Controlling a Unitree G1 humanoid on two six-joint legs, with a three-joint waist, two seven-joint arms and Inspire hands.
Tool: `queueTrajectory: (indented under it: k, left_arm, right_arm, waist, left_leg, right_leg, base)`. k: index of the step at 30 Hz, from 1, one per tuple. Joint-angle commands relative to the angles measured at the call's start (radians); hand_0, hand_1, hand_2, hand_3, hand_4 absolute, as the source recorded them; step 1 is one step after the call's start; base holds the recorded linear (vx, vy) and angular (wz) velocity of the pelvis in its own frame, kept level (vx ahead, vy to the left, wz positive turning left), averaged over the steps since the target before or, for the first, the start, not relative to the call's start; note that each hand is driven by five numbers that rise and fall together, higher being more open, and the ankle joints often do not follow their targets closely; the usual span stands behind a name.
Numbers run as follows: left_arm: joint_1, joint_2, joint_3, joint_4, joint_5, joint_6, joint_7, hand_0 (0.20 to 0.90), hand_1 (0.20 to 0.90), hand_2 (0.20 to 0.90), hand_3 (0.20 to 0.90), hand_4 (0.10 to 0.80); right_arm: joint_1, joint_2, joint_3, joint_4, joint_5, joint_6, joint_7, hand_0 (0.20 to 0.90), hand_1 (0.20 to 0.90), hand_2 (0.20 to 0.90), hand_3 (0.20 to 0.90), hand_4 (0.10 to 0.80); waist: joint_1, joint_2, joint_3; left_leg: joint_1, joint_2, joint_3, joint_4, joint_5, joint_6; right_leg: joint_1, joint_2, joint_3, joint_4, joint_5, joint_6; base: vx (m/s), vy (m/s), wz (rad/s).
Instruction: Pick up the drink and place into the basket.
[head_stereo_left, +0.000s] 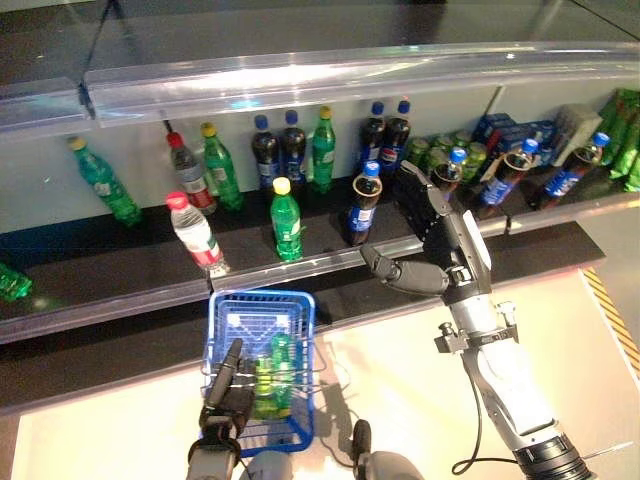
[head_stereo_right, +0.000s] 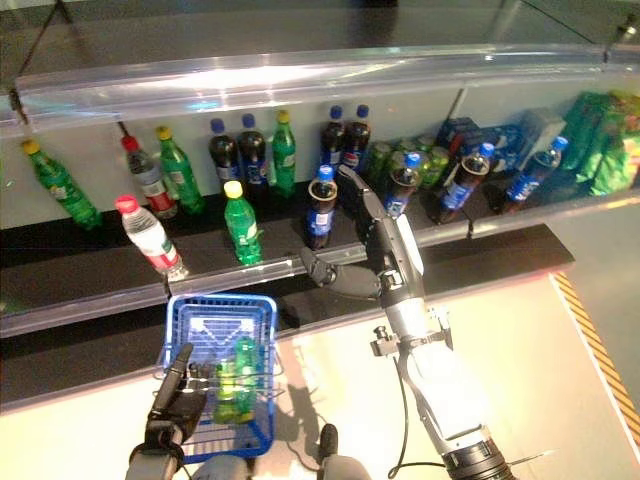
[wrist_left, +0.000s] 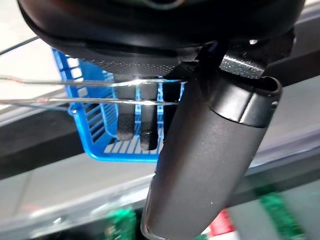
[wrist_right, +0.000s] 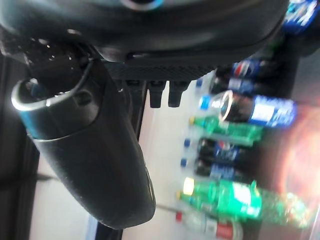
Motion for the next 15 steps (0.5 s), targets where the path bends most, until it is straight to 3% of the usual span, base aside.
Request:
queueTrajectory:
  k: [1,5,8,10,12,14,15]
  left_arm:
    - [-0.046,0.087,0.045,-0.301,0.04,-0.074,-0.169,0.3,0.3,0.3,0.2,0.1]
    - [-0.05,0.091,0.049,-0.278,0.026,-0.077,-0.204,0.3,0.3,0.3,0.2,0.1]
    - [-0.055,0.087,0.04,-0.274,0.02,-0.097,-0.205,0.3,0.3,0.3,0.2,0.1]
    - [-0.055,0.104,0.036,-0.258,0.002,-0.108,-0.201,0.3,0.3,0.3,0.2,0.1]
    - [-0.068,0.111,0.046,-0.235,0.005,-0.097,-0.218,0.3,0.3,0.3,0.2,0.1]
    - [-0.086,0.119,0.049,-0.203,0.02,-0.092,-0.246,0.3,0.3,0.3,0.2,0.1]
    - [-0.093,0.127,0.053,-0.208,0.022,-0.089,-0.233,0.3,0.3,0.3,0.2,0.1]
  right_arm:
    - [-0.073,0.017,0.015,-0.081,-0.034,-0.085,-0.033,0.9,0.9,0.9,0.9,0.8]
    - [-0.072,0.007,0.011,-0.073,-0.031,-0.087,-0.012,0.9,0.9,0.9,0.9,0.8]
    - [-0.07,0.007,0.014,-0.074,-0.032,-0.083,-0.005,0.9,0.9,0.9,0.9,0.8]
    - [-0.062,-0.005,0.003,-0.077,0.002,-0.086,0.006,0.9,0.9,0.9,0.9,0.8]
    - [-0.049,-0.005,-0.002,-0.079,0.012,-0.098,0.009,0.9,0.9,0.9,0.9,0.8]
    - [-0.041,0.007,-0.002,-0.083,0.016,-0.108,0.001,0.9,0.9,0.9,0.9,0.8]
    - [-0.038,0.019,0.004,-0.079,0.006,-0.11,-0.005,0.9,0.9,0.9,0.9,0.8]
  waist:
    - [0.05,0.052,-0.096]
    - [0.07,0.063,-0.101]
    - [0.071,0.053,-0.11]
    - [0.067,0.022,-0.126]
    - [0.062,0.006,-0.132]
    - [0.047,0.019,-0.132]
    - [0.04,0.019,-0.132]
  left_leg:
    - [-0.198,-0.057,0.052,0.07,0.076,-0.076]
    - [-0.245,-0.081,0.094,0.02,0.142,-0.083]
    - [-0.235,-0.088,0.086,0.041,0.098,-0.056]
    - [-0.208,-0.099,0.103,0.065,0.041,-0.009]
    - [-0.169,-0.094,0.124,0.062,0.014,0.022]
    - [-0.119,-0.056,0.109,0.057,-0.007,0.028]
    - [-0.1,-0.045,0.1,0.06,-0.014,0.025]
  right_leg:
    - [0.178,0.126,-0.046,-0.031,-0.113,-0.019]
    - [0.225,0.166,-0.027,-0.023,-0.153,-0.026]
    - [0.223,0.177,-0.003,0.05,-0.194,-0.028]
    - [0.219,0.171,0.002,0.169,-0.153,0.01]
    - [0.17,0.177,0.01,0.348,-0.018,0.081]
    - [0.072,0.217,0.02,0.57,0.081,0.134]
    - [0.043,0.216,0.023,0.605,0.089,0.143]
  base:
    - [0.325,-0.144,-0.79]
    - [0.252,-0.079,-0.29]
    - [0.328,-0.014,-0.08]
    - [0.337,-0.011,-0.4]
    - [0.207,-0.036,-0.4]
    - [0.249,-0.103,-0.28]
    - [0.292,-0.133,0.0]
